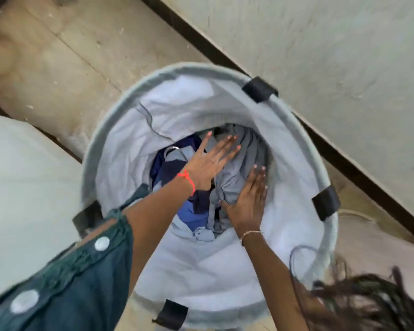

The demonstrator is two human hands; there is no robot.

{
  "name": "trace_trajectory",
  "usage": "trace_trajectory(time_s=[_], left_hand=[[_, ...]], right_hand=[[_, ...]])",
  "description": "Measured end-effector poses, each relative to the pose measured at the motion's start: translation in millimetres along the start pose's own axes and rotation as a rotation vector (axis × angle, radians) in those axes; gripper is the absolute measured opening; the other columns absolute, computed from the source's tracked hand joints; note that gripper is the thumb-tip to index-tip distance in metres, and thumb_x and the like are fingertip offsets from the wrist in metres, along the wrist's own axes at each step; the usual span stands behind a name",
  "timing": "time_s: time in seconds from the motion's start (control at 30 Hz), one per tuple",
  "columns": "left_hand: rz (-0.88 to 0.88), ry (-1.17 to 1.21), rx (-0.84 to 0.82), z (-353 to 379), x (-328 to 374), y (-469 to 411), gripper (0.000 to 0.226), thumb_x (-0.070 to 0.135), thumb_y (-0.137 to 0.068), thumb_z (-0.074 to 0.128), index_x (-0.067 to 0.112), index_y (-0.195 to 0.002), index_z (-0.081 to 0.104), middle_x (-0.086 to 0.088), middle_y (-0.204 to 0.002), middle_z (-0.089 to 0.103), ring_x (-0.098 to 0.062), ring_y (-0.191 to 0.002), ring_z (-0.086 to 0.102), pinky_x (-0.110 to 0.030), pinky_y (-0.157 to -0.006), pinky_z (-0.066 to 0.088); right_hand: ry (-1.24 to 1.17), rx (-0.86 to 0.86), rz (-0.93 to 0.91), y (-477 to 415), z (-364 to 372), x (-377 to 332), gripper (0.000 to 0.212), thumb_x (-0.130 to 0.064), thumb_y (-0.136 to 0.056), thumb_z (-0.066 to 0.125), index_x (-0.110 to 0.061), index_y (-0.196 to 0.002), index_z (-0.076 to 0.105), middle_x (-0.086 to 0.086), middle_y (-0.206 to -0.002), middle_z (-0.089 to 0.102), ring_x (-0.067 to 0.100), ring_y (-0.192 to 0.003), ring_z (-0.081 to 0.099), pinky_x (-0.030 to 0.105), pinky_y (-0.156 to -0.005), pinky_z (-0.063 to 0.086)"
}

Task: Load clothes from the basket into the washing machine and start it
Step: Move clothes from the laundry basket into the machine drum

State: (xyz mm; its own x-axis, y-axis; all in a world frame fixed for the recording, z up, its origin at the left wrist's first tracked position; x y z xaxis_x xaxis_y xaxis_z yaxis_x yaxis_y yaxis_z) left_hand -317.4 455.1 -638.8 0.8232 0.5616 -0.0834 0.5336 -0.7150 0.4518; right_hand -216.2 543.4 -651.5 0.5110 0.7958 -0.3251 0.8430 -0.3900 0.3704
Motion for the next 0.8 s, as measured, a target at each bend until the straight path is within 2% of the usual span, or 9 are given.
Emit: trace_trajectory(time_s=[0.1, 0.2, 0.3, 0.37, 0.5, 0.63, 0.73, 0.8], left_hand=[[0.046, -0.037, -0.002, 18, -5, -25, 0.102, 0.029, -0.080, 0.057, 0.011, -0.145, -0.020, -0.015, -0.155, -0.017, -0.029, -0.144, -0.013, -0.061, -0.102, -0.016], [0.102, -0.055, 0.066, 24, -8, -42, 0.111, 0.040, -0.074, 0.063, 0.015, -0.146, -0.017, -0.013, -0.157, -0.012, -0.031, -0.144, -0.008, -0.063, -0.103, -0.012], [0.163, -0.054, 0.194, 26, -10, -59, 0.110, 0.042, -0.067, 0.067, 0.019, -0.149, -0.002, -0.014, -0.157, 0.004, -0.035, -0.144, 0.006, -0.066, -0.105, -0.004], [0.178, -0.069, 0.243, 31, -10, -66, 0.108, 0.038, -0.065, 0.068, 0.022, -0.149, 0.002, -0.014, -0.157, 0.010, -0.036, -0.143, 0.011, -0.067, -0.104, 0.000], [0.214, -0.024, 0.197, 41, -4, -78, 0.105, 0.031, -0.071, 0.066, 0.025, -0.149, -0.004, -0.014, -0.157, -0.001, -0.040, -0.142, -0.001, -0.068, -0.102, -0.007], [0.270, 0.111, 0.234, 54, 1, -83, 0.085, 0.026, -0.080, 0.055, 0.020, -0.150, 0.008, -0.017, -0.156, 0.005, -0.044, -0.141, 0.003, -0.064, -0.106, -0.001], [0.295, 0.156, 0.116, 64, 5, -83, 0.091, 0.007, -0.082, 0.054, 0.018, -0.148, -0.008, -0.017, -0.156, -0.010, -0.044, -0.140, -0.012, -0.058, -0.110, -0.002], [0.293, 0.165, 0.133, 67, 8, -79, 0.094, -0.008, -0.080, 0.047, 0.016, -0.144, -0.017, -0.019, -0.155, -0.014, -0.044, -0.139, -0.014, -0.059, -0.111, 0.003]], right_hand=[[0.103, 0.011, -0.001, -15, 25, 8, 0.129, -0.063, -0.055, 0.071, -0.006, -0.142, -0.007, 0.022, -0.152, 0.002, 0.032, -0.141, 0.007, 0.043, -0.113, 0.007], [0.195, 0.094, 0.000, -26, 33, 13, 0.126, -0.064, -0.055, 0.071, -0.008, -0.144, 0.001, 0.025, -0.151, 0.008, 0.036, -0.139, 0.014, 0.050, -0.112, 0.012], [0.173, 0.095, 0.051, -36, 41, 21, 0.124, -0.058, -0.057, 0.073, -0.011, -0.144, -0.002, 0.025, -0.151, 0.003, 0.035, -0.140, 0.008, 0.050, -0.112, 0.007], [0.135, 0.100, 0.074, -42, 45, 23, 0.120, -0.055, -0.061, 0.072, -0.013, -0.144, -0.004, 0.024, -0.151, 0.000, 0.034, -0.141, 0.004, 0.048, -0.113, 0.006], [0.018, 0.130, 0.059, -51, 57, 23, 0.111, -0.053, -0.068, 0.068, -0.013, -0.145, 0.000, 0.026, -0.151, 0.001, 0.036, -0.140, 0.006, 0.046, -0.114, 0.013], [-0.098, 0.107, 0.049, -56, 64, 24, 0.113, -0.043, -0.068, 0.073, -0.014, -0.143, -0.006, 0.028, -0.150, -0.003, 0.037, -0.140, 0.002, 0.045, -0.115, 0.011], [-0.125, 0.058, 0.015, -57, 68, 21, 0.104, -0.027, -0.076, 0.071, -0.012, -0.138, -0.012, 0.032, -0.148, -0.005, 0.041, -0.139, -0.004, 0.042, -0.116, 0.001], [-0.101, 0.024, -0.027, -55, 71, 20, 0.096, -0.014, -0.079, 0.065, -0.007, -0.140, -0.009, 0.034, -0.147, -0.006, 0.044, -0.138, -0.006, 0.042, -0.115, -0.004]])
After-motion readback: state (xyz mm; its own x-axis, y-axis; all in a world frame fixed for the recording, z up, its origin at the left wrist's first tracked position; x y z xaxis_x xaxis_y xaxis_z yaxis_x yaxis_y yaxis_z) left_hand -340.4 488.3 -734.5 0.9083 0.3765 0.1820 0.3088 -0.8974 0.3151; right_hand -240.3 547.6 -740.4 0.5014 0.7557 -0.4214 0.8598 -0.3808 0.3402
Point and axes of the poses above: each hand's wrist, its own y-axis away from the middle knuckle, its own z-axis out of the palm, x = y × z, the point moved 5 cm from there along -y, towards the middle knuckle
